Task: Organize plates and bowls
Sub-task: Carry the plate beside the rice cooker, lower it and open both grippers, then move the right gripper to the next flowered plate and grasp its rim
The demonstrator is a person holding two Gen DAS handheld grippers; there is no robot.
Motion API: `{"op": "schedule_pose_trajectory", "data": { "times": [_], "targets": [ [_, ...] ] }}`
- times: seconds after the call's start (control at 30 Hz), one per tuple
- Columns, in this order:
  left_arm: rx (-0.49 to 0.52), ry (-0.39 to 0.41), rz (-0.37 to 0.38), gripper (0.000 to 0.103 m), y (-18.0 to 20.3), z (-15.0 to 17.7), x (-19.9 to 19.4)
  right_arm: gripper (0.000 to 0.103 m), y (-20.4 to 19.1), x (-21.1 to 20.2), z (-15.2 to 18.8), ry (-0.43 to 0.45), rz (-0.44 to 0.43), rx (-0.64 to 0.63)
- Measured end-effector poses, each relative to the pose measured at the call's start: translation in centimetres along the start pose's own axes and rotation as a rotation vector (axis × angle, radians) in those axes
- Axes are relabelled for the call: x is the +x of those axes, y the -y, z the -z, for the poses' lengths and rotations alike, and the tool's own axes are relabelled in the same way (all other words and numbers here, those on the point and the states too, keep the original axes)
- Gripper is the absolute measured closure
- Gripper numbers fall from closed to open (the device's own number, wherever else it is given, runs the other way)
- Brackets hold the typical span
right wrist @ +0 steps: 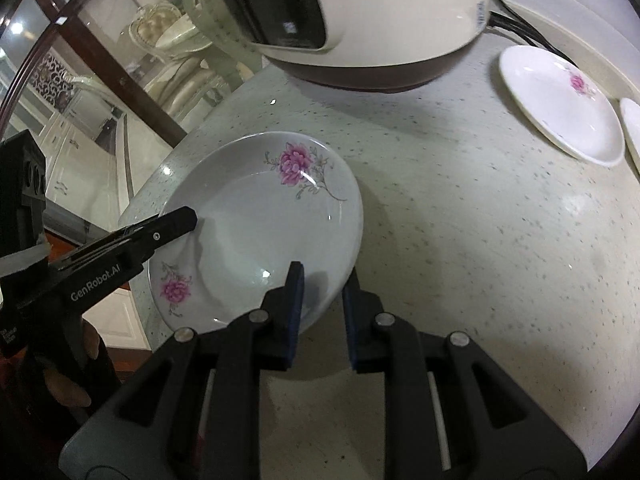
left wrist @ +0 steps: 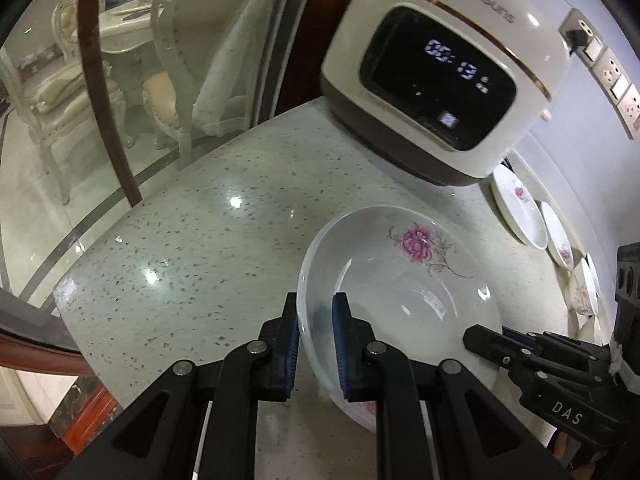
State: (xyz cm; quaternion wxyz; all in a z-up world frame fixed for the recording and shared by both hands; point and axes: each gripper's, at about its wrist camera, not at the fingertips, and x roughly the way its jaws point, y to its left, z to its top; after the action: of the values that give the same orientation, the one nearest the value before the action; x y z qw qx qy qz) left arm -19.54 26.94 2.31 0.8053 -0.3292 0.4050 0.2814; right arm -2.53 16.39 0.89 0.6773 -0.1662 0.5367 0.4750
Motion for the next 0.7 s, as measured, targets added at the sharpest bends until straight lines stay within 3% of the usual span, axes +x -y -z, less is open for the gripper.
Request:
{"op": "schedule_pose_trajectory", "data": {
  "times": [0.27, 0.3, 0.33, 0.4, 0.43, 0.57, 0.7],
  "targets": [
    [-0.001, -0.024, -0.026, 0.081, -0.1, 0.1, 1.0, 0.077, -0.2, 1.1, 0.1, -0.042, -0.006, -0.011],
    [0.002, -0.026, -0.036, 0.080, 0.1, 0.0, 1.0, 0.070, -0.2, 1.0, 0.1, -0.042, -0.019, -0.015],
    [0.003, -0.027, -0.041, 0.080, 0.1, 0.0, 1.0, 0.054, -0.3, 0.9, 0.1, -0.038, -0.027, -0.017],
    [0.008, -0.020, -0.063, 0.079, 0.3, -0.2, 1.1, 0.034, -0.5, 0.2, 0.0, -0.015, -0.032, -0.035],
    [0.011, -0.012, -0.087, 0.077, 0.4, -0.2, 1.0, 0.031, -0.3, -0.4, 0.1, 0.001, -0.023, -0.041],
    [0.002, 0.064, -0.191, 0.059, 0.3, -1.1, -0.1, 0.030, 2.4, -1.5, 0.3, 0.029, -0.025, 0.063],
    [0.039, 0.142, -0.129, 0.035, 2.4, -1.5, -1.5, 0.030, 7.1, -3.0, 0.9, 0.065, -0.006, 0.233]
  ]
}}
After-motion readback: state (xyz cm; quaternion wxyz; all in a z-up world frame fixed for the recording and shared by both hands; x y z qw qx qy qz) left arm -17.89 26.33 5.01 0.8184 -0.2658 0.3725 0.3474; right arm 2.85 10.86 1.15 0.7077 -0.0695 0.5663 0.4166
